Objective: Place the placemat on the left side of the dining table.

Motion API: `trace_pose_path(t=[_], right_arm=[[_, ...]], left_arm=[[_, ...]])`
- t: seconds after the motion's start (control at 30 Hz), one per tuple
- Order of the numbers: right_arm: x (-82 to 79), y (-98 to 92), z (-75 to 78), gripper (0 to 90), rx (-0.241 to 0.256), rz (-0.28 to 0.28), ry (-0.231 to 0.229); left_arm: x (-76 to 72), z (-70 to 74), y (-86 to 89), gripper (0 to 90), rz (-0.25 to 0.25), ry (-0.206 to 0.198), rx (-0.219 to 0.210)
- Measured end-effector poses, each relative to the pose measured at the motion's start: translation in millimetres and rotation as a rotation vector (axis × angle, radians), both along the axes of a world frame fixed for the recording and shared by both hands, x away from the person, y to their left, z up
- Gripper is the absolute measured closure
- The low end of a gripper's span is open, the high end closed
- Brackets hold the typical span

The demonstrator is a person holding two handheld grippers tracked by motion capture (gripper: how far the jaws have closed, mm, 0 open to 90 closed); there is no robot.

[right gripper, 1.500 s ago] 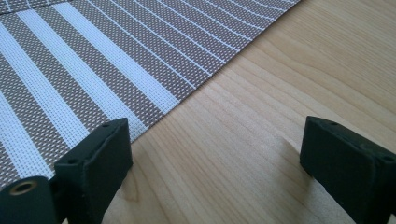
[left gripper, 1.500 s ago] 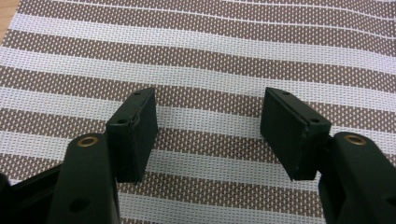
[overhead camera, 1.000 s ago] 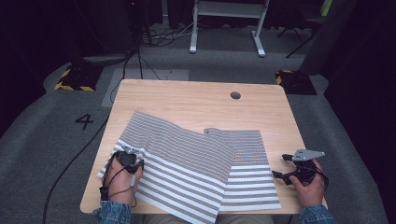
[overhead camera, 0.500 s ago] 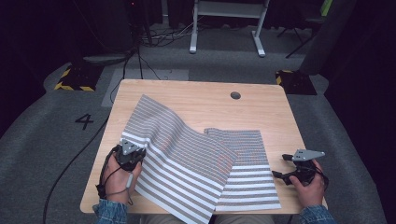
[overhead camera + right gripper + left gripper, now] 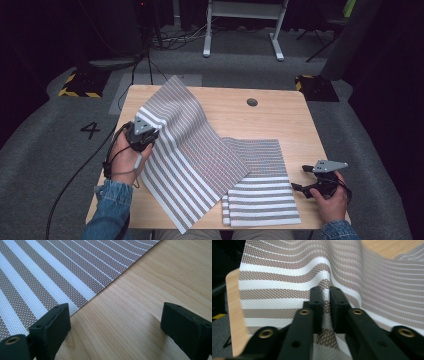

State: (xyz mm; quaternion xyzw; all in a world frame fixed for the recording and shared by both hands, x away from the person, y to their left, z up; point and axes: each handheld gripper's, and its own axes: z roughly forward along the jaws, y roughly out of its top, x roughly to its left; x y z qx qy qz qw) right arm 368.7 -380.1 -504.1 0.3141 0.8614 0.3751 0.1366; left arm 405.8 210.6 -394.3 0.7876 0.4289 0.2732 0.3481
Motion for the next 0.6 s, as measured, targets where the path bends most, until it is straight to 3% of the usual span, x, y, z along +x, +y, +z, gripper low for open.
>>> trace_pose_path(t=[0.07,0.1,0.13,0.2,0.33,0.43,0.6], right_arm=[[0.0,0.0,0.0,9.3,0.000,0.000,0.000],[0.0,0.0,0.0,9.3,0.000,0.000,0.000],[-0.1,0.0,0.0,9.3,0.000,0.000,-0.001],[-0.2,0.0,0.0,9.3,-0.001,0.000,-0.001],[-0.1,0.0,0.0,9.3,-0.001,0.000,-0.001],[0.0,0.0,0.0,9.3,-0.001,0.001,0.001],[0.1,0.0,0.1,9.3,0.000,0.001,0.001]], left_arm=[[13.4,-3.7,-4.4,54.6,0.023,-0.046,-0.020],[15.8,-4.8,-6.2,46.7,0.029,-0.045,-0.014],[16.5,-7.2,-9.7,43.1,0.031,-0.051,-0.008],[11.3,-12.2,-16.1,41.0,0.008,-0.036,-0.041],[-15.9,-20.7,-28.8,37.6,-0.023,0.012,-0.128],[-48.9,-25.7,-41.1,36.8,-0.052,0.059,-0.137],[-91.5,-38.9,-54.7,35.5,-0.092,0.126,-0.155]])
